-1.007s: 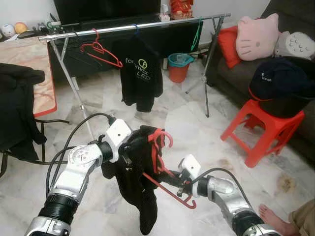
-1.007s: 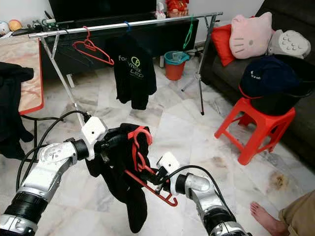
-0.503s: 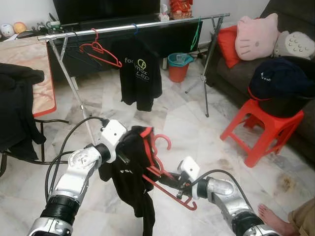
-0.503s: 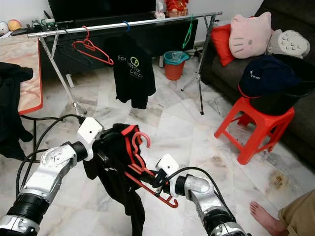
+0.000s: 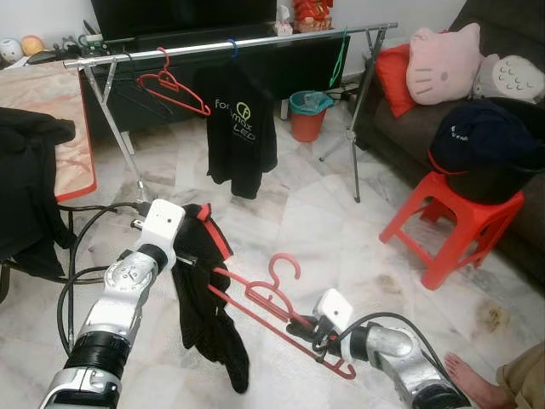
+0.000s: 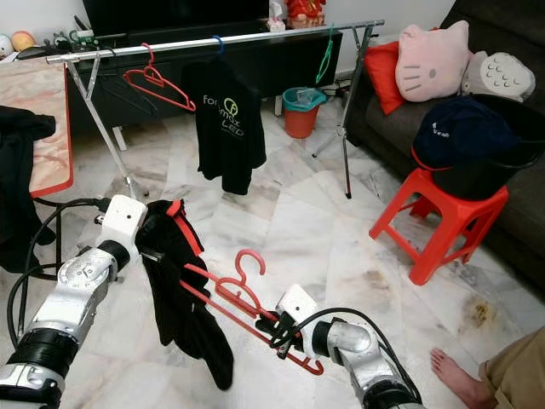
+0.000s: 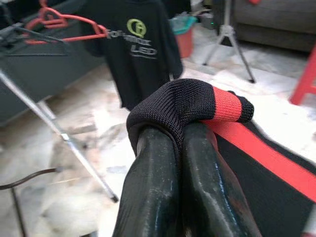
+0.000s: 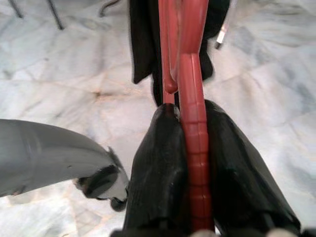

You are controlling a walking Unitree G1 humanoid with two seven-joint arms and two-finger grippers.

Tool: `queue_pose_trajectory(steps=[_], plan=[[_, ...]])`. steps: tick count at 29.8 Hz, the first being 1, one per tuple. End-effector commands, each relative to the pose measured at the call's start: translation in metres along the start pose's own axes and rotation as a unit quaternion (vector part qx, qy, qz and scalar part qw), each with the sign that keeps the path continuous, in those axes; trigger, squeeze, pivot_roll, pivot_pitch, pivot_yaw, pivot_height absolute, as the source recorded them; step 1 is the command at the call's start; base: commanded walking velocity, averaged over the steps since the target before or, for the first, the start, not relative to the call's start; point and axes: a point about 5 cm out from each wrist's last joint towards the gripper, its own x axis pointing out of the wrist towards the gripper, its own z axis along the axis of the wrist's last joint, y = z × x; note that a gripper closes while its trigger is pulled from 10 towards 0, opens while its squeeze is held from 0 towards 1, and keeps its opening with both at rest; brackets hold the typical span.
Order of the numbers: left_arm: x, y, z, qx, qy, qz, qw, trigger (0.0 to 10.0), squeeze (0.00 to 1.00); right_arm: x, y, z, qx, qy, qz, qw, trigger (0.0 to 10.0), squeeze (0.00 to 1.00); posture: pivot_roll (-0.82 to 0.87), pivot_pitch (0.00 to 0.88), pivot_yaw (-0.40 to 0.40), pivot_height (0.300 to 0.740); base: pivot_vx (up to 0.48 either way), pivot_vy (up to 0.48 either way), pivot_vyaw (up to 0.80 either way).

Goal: Hang hanger

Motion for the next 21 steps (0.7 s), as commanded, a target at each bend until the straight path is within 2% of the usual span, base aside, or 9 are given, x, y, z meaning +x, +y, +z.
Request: queue_pose_trajectory(steps=[1, 10, 11, 13, 14, 15, 19, 20, 21], plan=[[0.001, 0.012, 0.008, 0.014, -0.014, 0.03, 0.999, 0.0, 0.0, -0.005, -0.004, -0.001, -0.004, -0.004, -0.026, 1.0, 0.0, 0.0, 0.06, 0.0, -0.025, 0.74, 0.0, 0.0, 0.0], [-0.009, 0.022, -0.018, 0.023, 0.039, 0.102, 0.994, 0.4, 0.0, -0.019, -0.012, -0.008, 0.052, -0.039, -0.119, 0.991, 0.0, 0.0, 0.04, 0.0, -0.02, 0.74, 0.0, 0.0, 0.0], [-0.011, 0.019, -0.025, 0.017, 0.054, 0.108, 0.993, 2.8, 0.0, -0.021, -0.013, -0.011, 0.059, -0.037, -0.139, 0.988, 0.0, 0.0, 0.04, 0.0, -0.02, 0.74, 0.0, 0.0, 0.0], [-0.011, 0.019, -0.027, 0.014, 0.058, 0.11, 0.992, 2.8, 0.0, -0.021, -0.013, -0.012, 0.06, -0.035, -0.144, 0.987, 0.0, 0.0, 0.04, 0.0, -0.02, 0.74, 0.0, 0.0, 0.0], [-0.015, 0.009, -0.038, -0.001, 0.073, 0.1, 0.992, 10.0, 0.0, -0.021, -0.015, -0.018, 0.065, -0.023, -0.201, 0.977, 10.0, 0.0, 0.04, 0.0, -0.018, 0.74, 0.0, 0.0, 0.0], [-0.015, 0.009, -0.038, -0.001, 0.073, 0.1, 0.992, 10.0, 0.0, -0.021, -0.015, -0.018, 0.065, -0.023, -0.201, 0.977, 10.0, 0.0, 0.04, 0.0, -0.018, 0.74, 0.0, 0.0, 0.0], [-0.026, -0.01, -0.065, -0.064, 0.101, 0.068, 0.991, 10.0, 0.0, -0.025, -0.027, -0.034, 0.163, -0.002, -0.39, 0.906, 10.0, 0.0, 0.03, 0.0, -0.019, 0.74, 0.0, 0.0, 0.0], [-0.031, -0.013, -0.075, -0.092, 0.111, 0.073, 0.987, 10.0, 0.0, -0.029, -0.027, -0.048, 0.254, 0.006, -0.454, 0.854, 10.0, 0.0, 0.02, 0.0, -0.016, 0.74, 0.0, 0.0, 0.0], [-0.032, -0.013, -0.078, -0.099, 0.115, 0.077, 0.985, 10.0, 0.0, -0.03, -0.026, -0.052, 0.275, 0.012, -0.466, 0.841, 10.0, 0.0, 0.02, 0.0, -0.015, 0.74, 0.0, 0.0, 0.0]])
